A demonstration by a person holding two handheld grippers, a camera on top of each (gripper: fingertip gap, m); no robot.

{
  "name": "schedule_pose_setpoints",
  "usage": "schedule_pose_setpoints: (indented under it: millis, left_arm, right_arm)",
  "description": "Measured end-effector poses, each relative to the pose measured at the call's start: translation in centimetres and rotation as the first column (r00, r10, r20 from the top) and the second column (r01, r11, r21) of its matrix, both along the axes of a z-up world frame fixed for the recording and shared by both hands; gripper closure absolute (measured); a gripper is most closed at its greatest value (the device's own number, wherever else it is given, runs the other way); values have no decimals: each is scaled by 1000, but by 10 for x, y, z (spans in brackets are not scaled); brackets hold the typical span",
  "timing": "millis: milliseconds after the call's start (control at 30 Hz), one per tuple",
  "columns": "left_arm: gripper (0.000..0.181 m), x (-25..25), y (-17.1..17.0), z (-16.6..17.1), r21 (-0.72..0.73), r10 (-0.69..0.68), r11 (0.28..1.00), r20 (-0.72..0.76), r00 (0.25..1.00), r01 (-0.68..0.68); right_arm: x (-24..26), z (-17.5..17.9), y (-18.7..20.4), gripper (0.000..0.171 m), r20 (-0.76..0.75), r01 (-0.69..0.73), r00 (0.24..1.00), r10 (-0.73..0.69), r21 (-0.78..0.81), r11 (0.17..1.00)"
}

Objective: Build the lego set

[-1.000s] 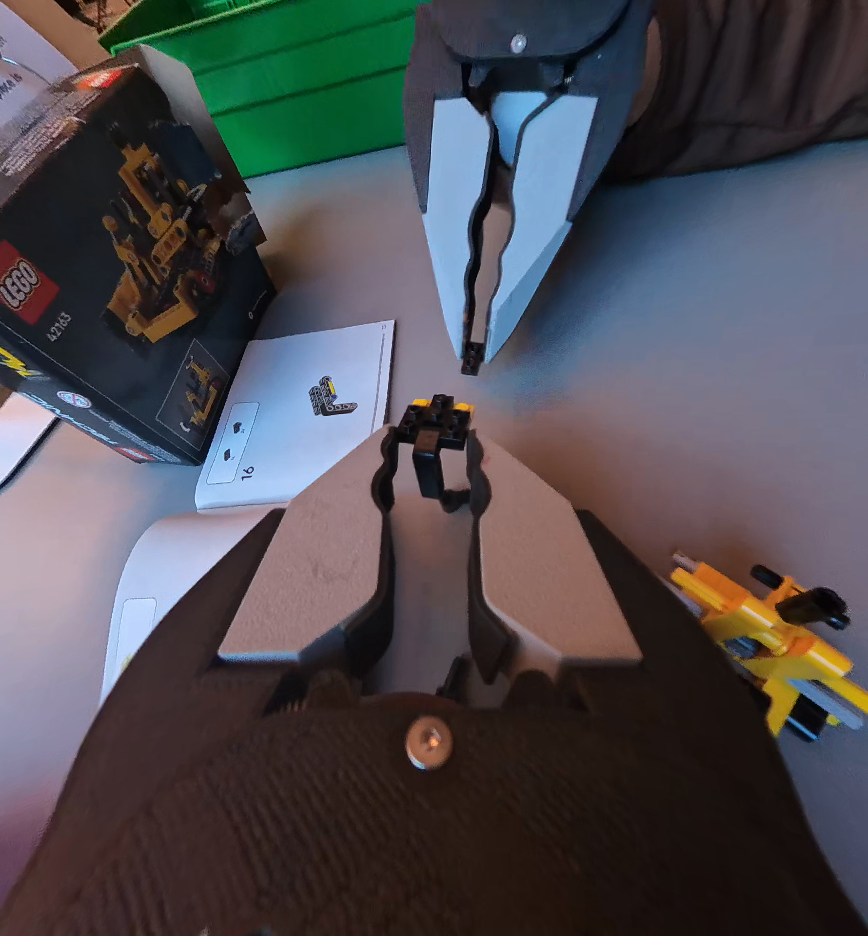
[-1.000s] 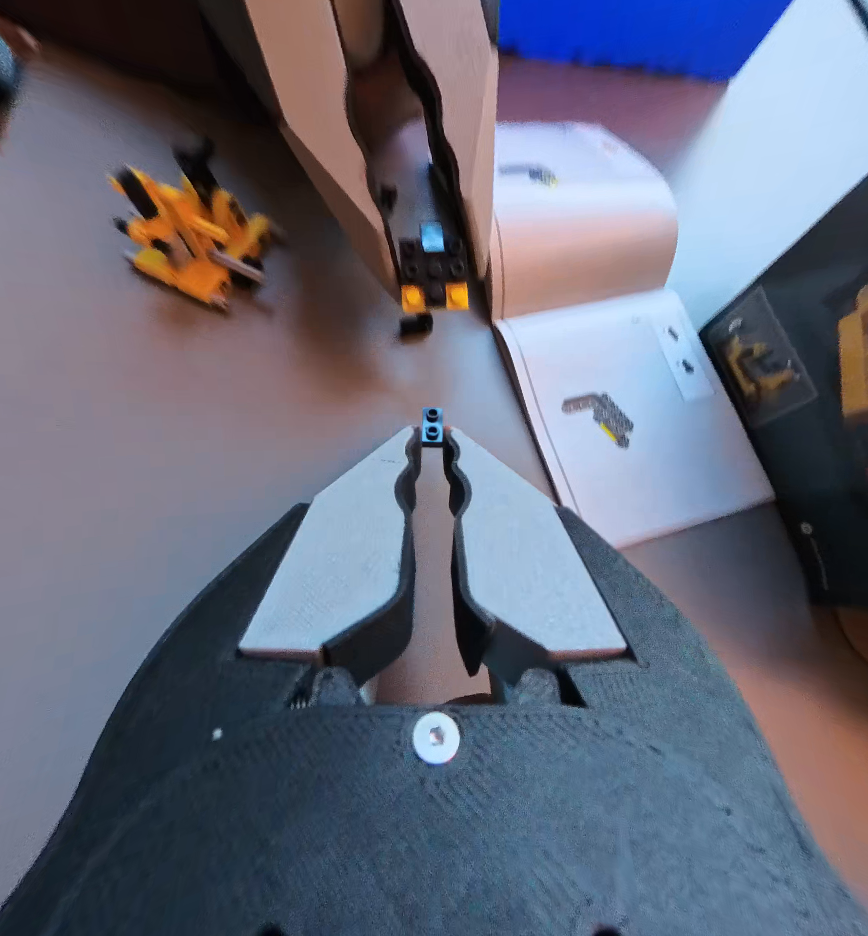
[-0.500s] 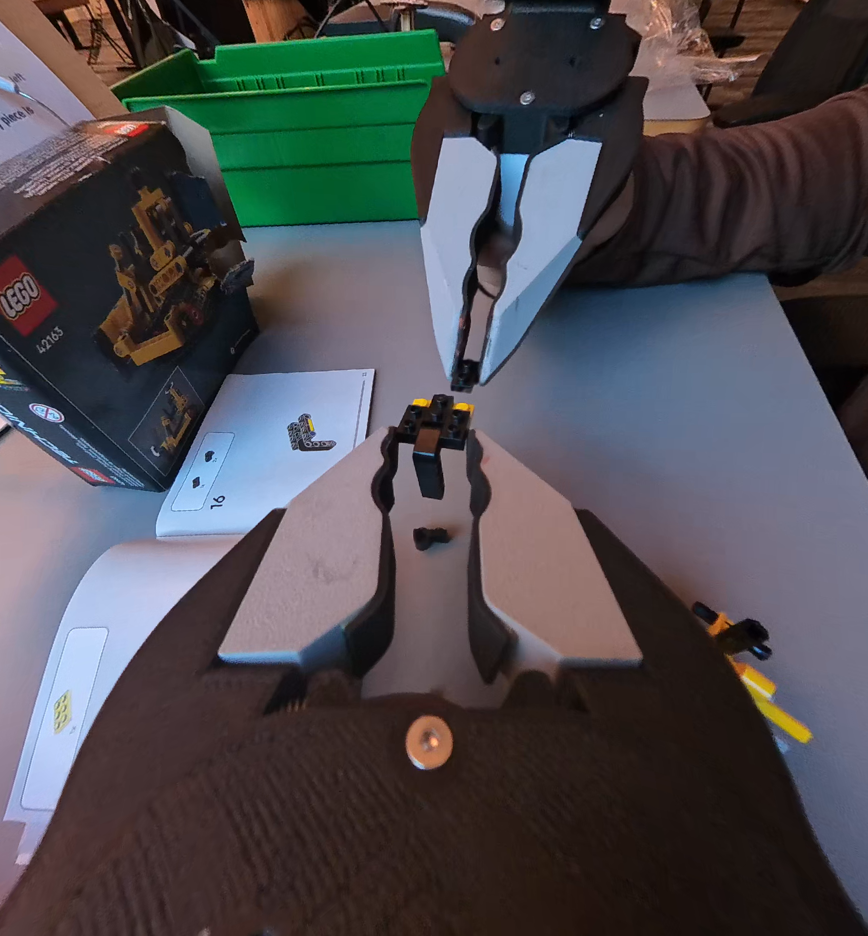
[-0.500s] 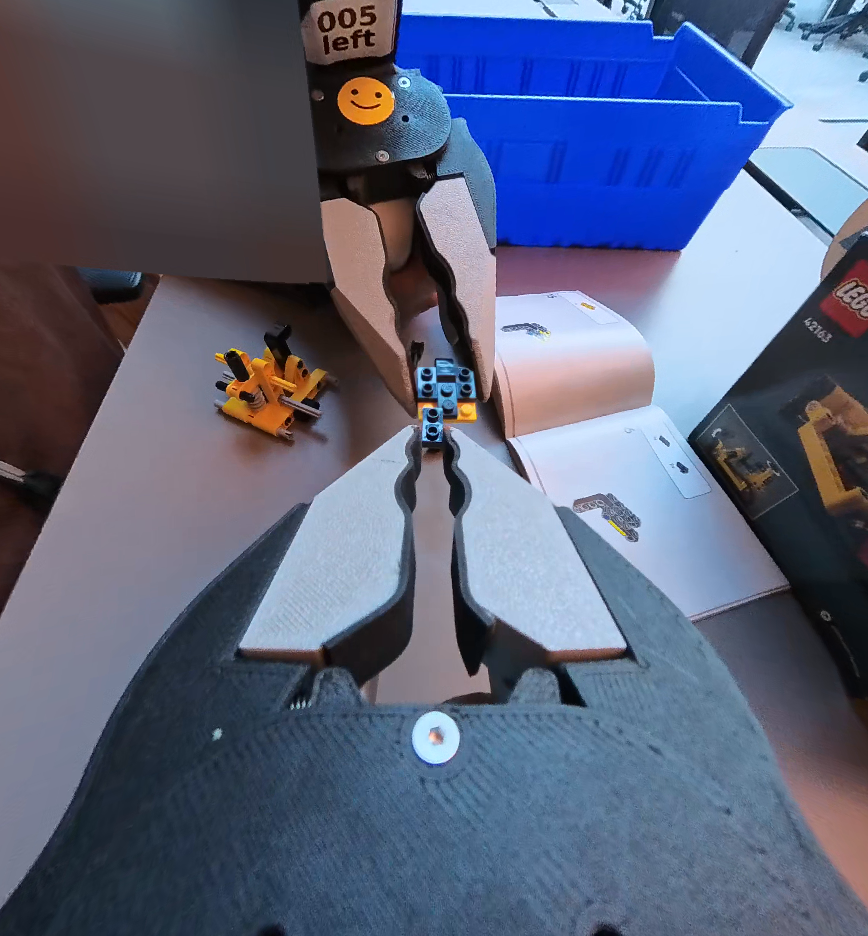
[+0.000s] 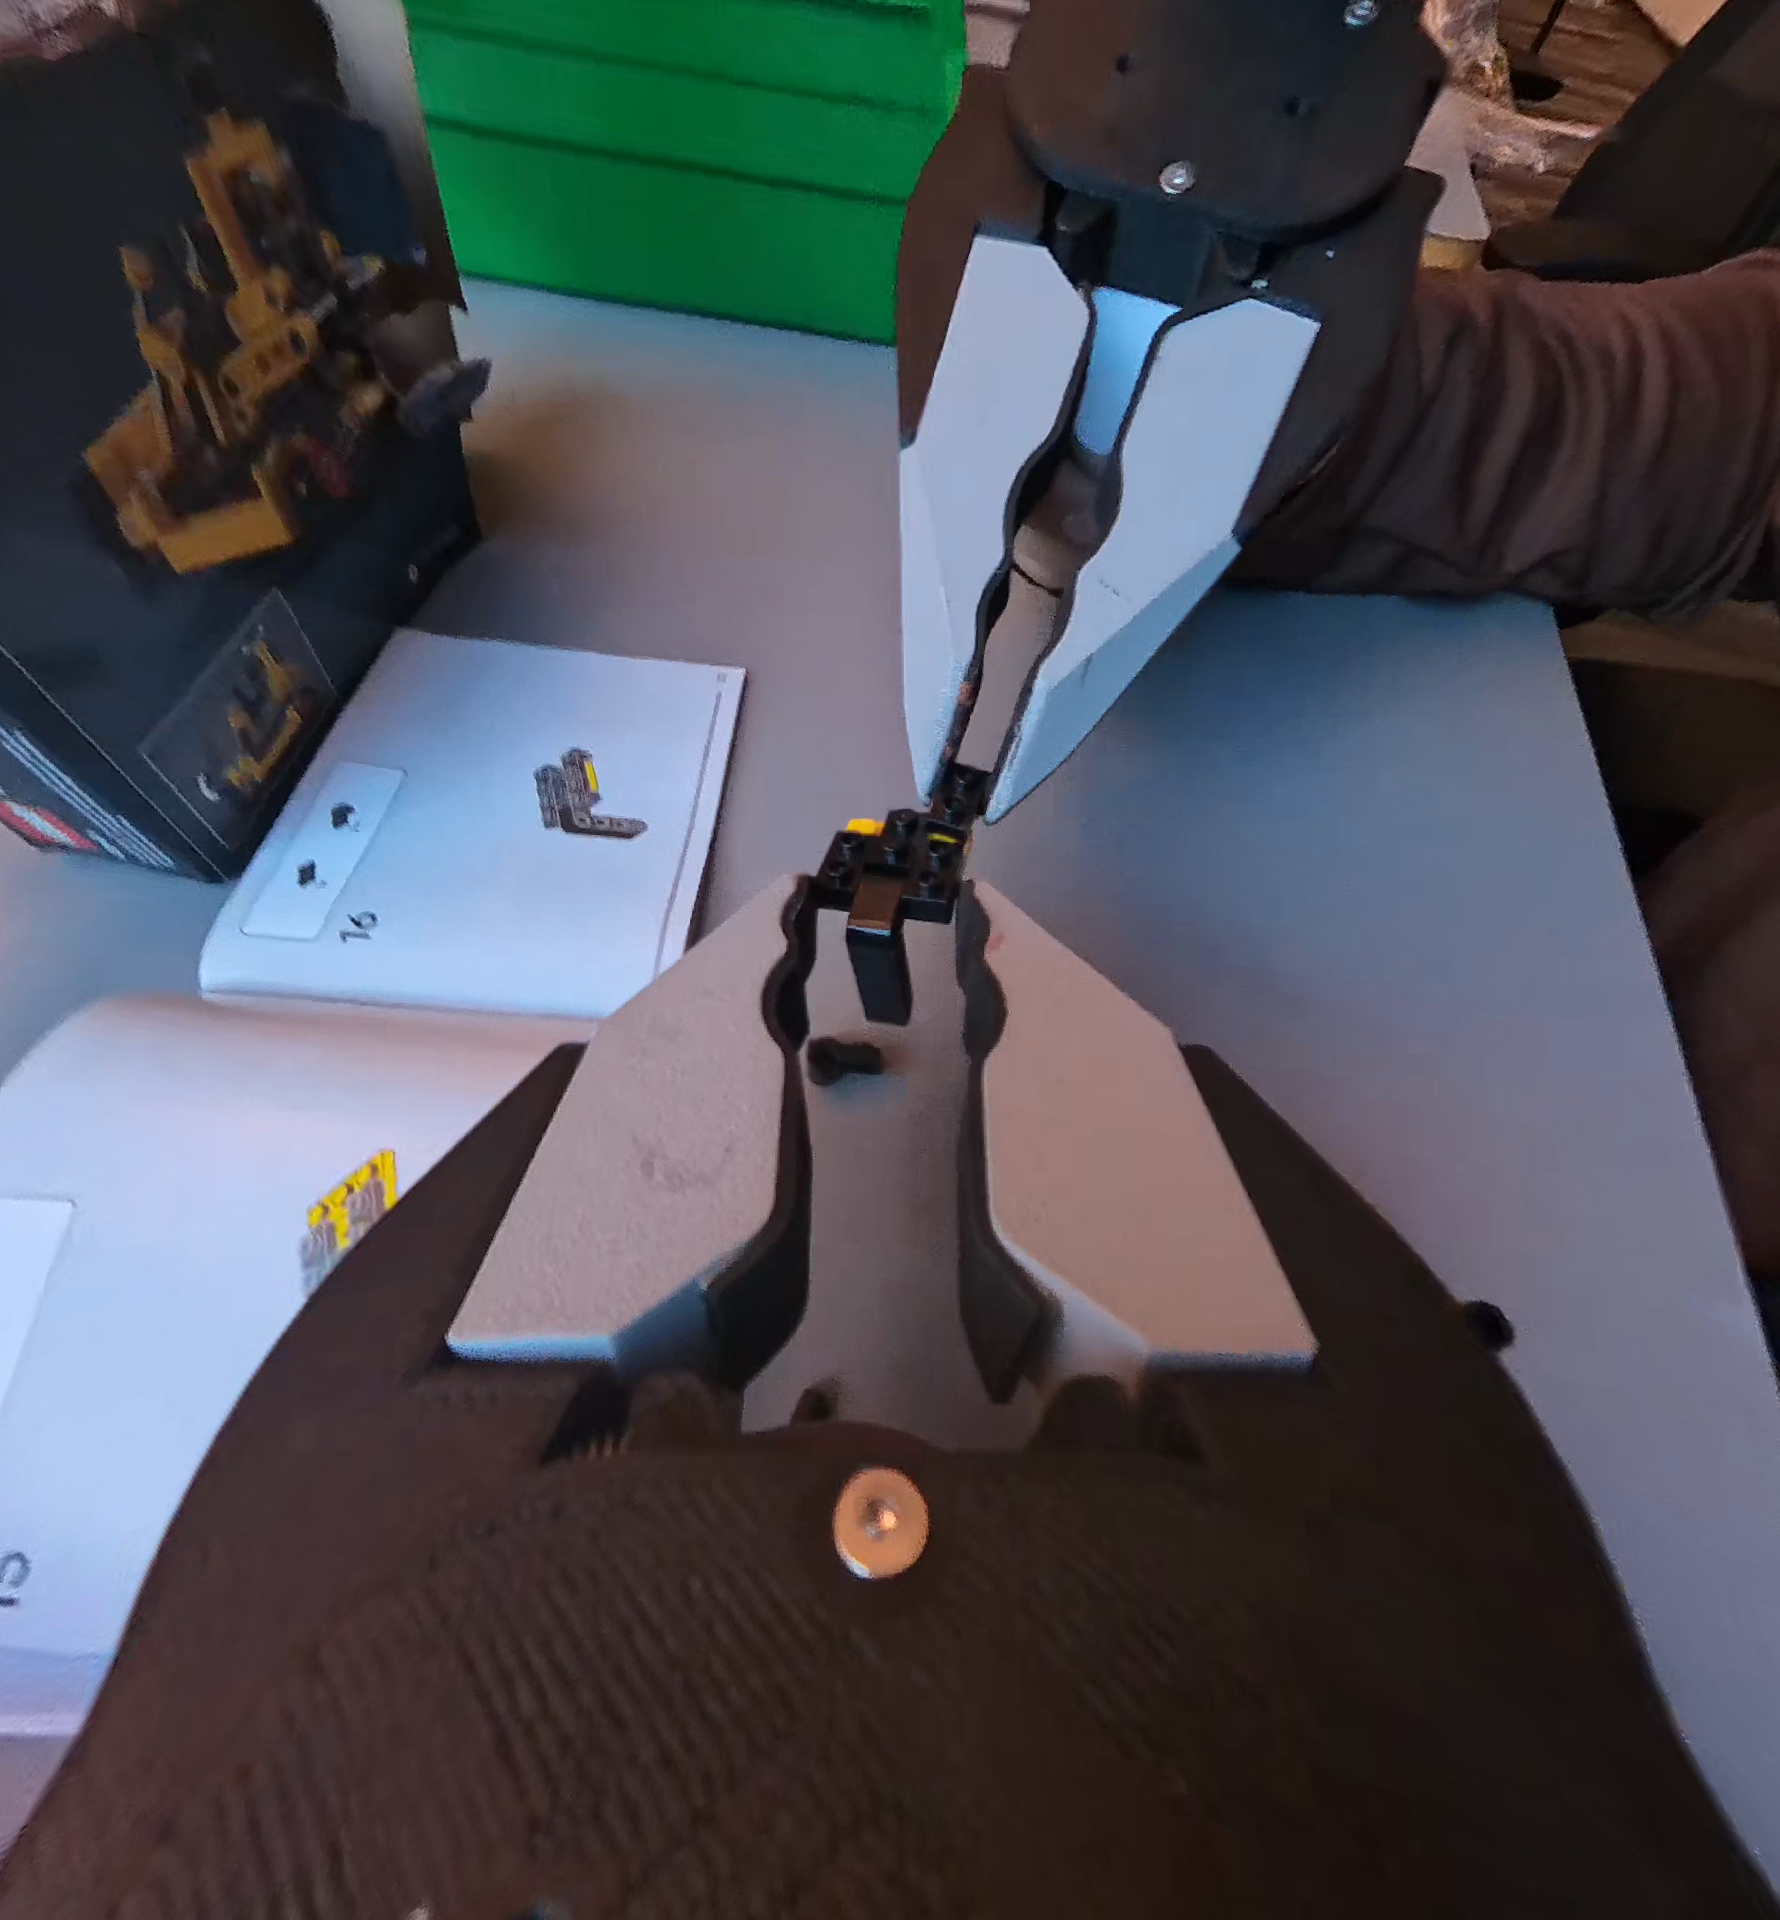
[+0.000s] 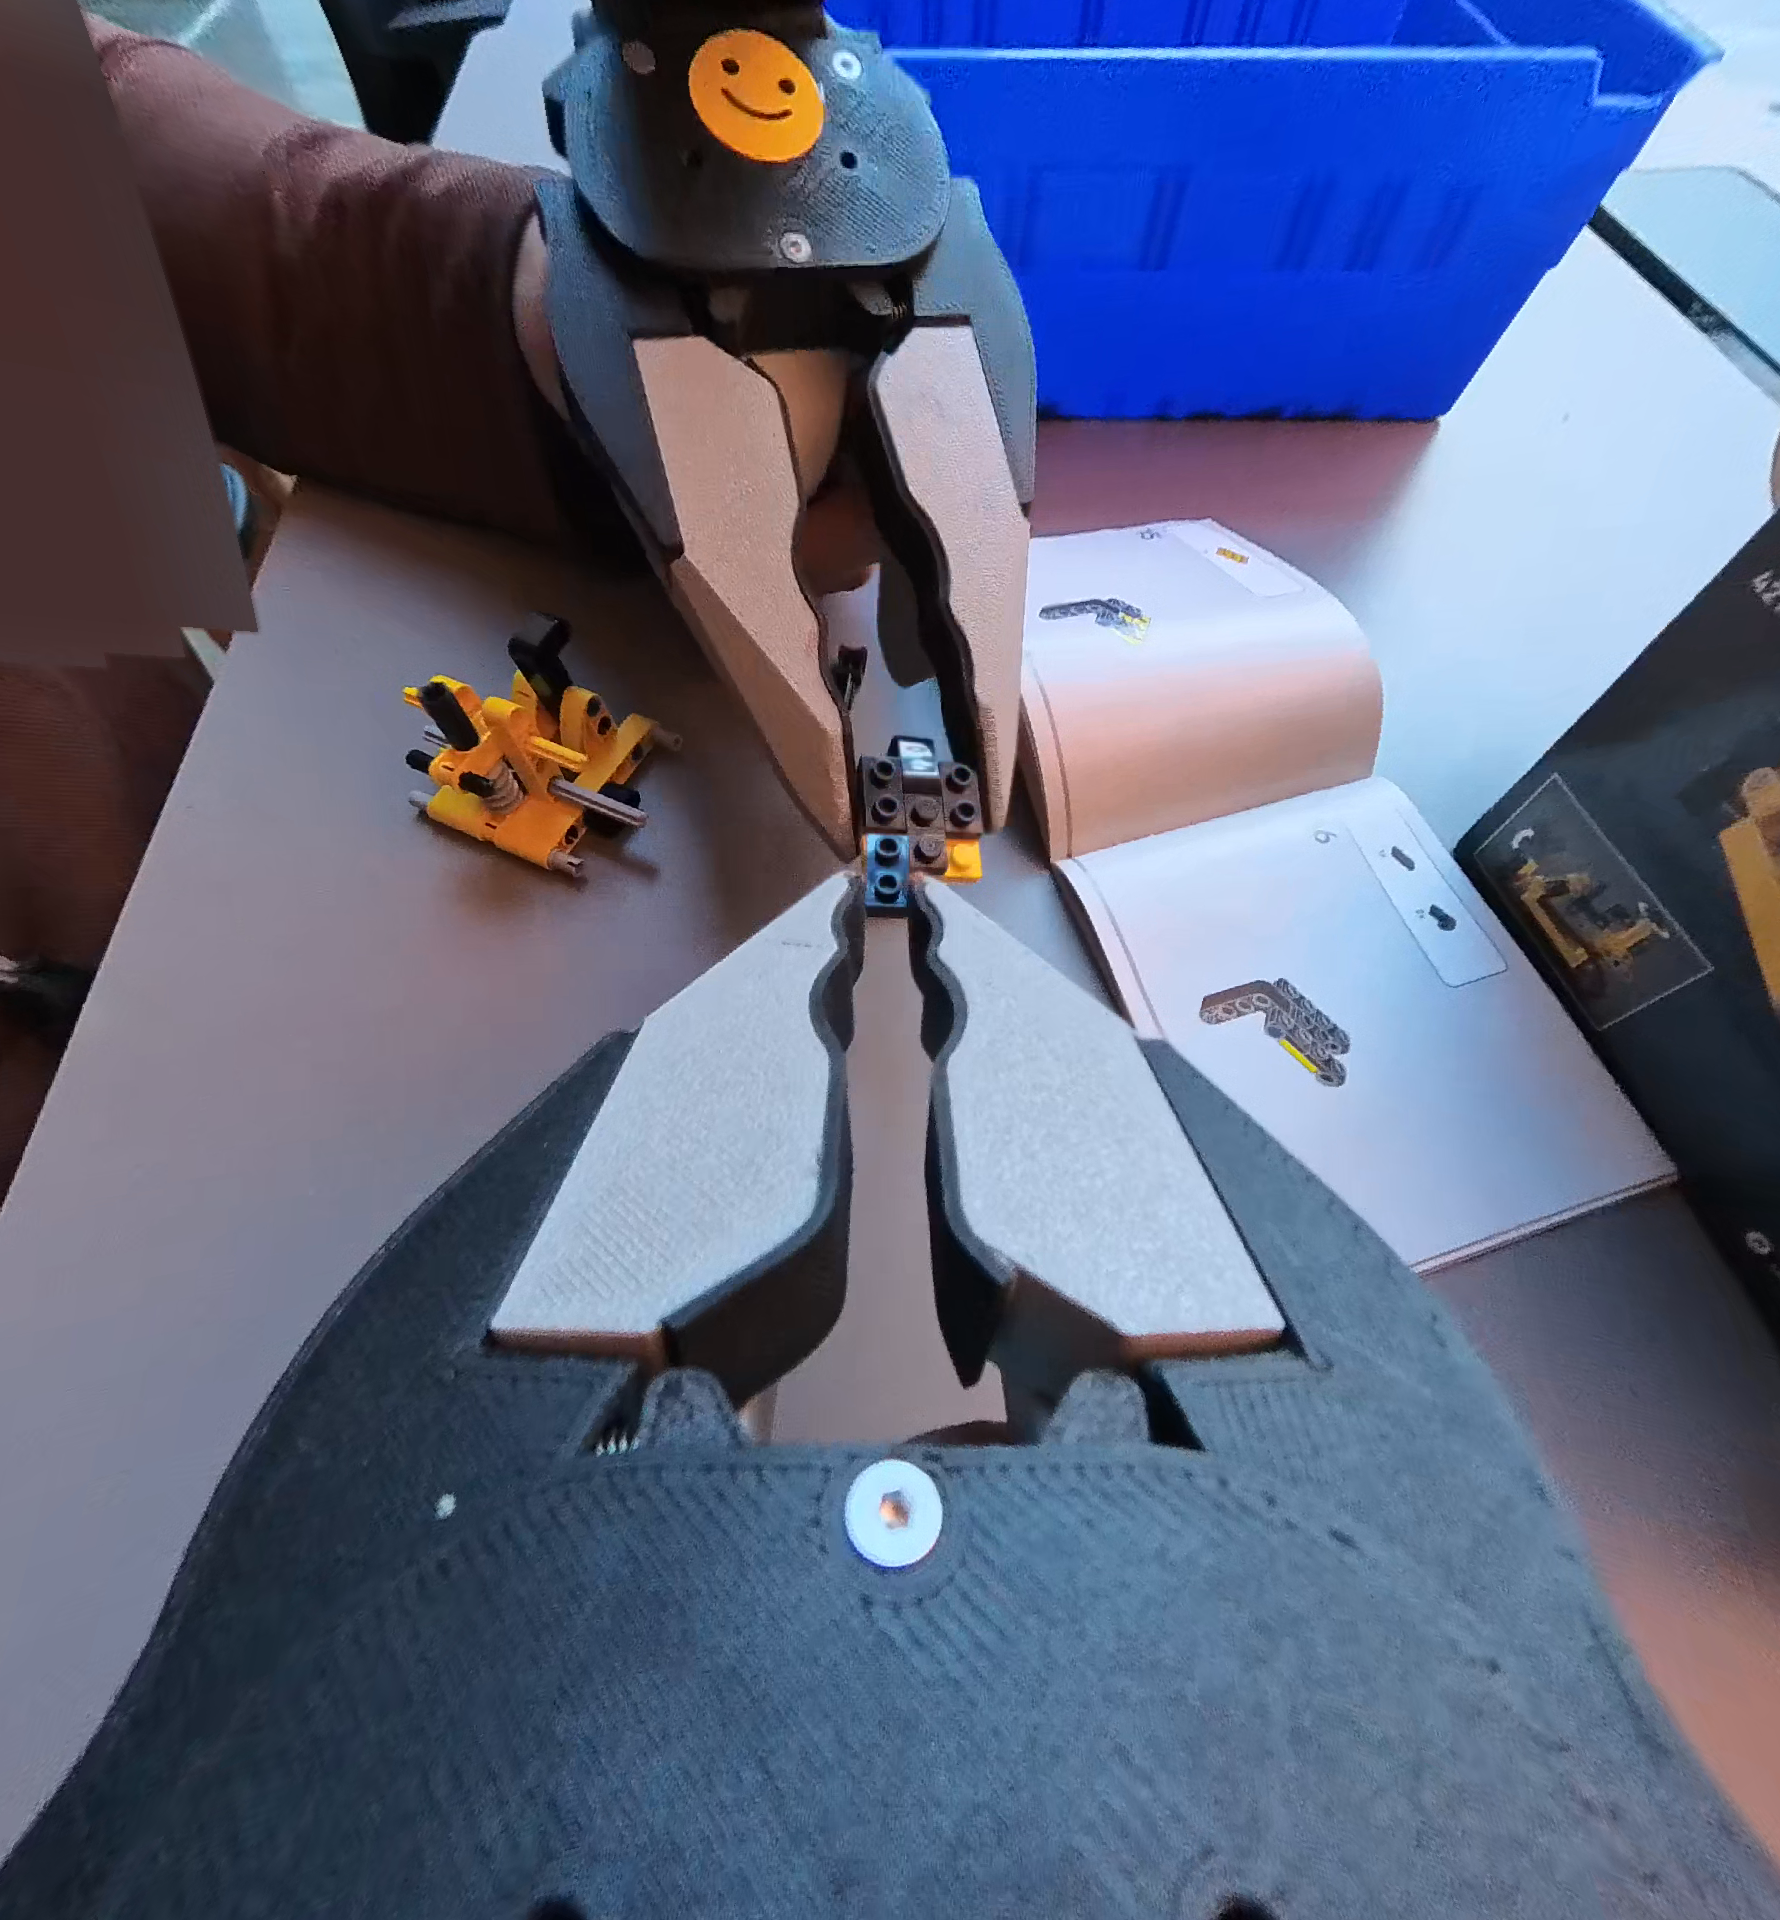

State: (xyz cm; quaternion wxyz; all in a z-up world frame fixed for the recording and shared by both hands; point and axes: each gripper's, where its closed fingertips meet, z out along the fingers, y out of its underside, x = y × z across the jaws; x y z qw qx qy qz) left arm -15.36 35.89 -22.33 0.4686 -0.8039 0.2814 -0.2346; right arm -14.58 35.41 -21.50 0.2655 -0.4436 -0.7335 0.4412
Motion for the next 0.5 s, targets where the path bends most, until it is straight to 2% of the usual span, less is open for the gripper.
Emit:
schedule_pose_setpoints:
  millis: [133, 300, 500]
  left_arm:
    - [157, -7, 1, -11, -139, 55, 989, 46, 997, -48]
    - [157, -5, -9, -27, -343, 45, 940, 133, 990, 3]
    - [157, 2, -14, -27, -334, -10, 941, 126, 992, 52]
  right_arm:
    - [-2, -13, 5, 166, 70, 24, 997, -21, -37, 999]
    - [1, -41, 10, 166, 237, 58, 971, -38, -77, 995]
    - [0, -38, 10, 167, 216, 60, 975, -42, -78, 995]
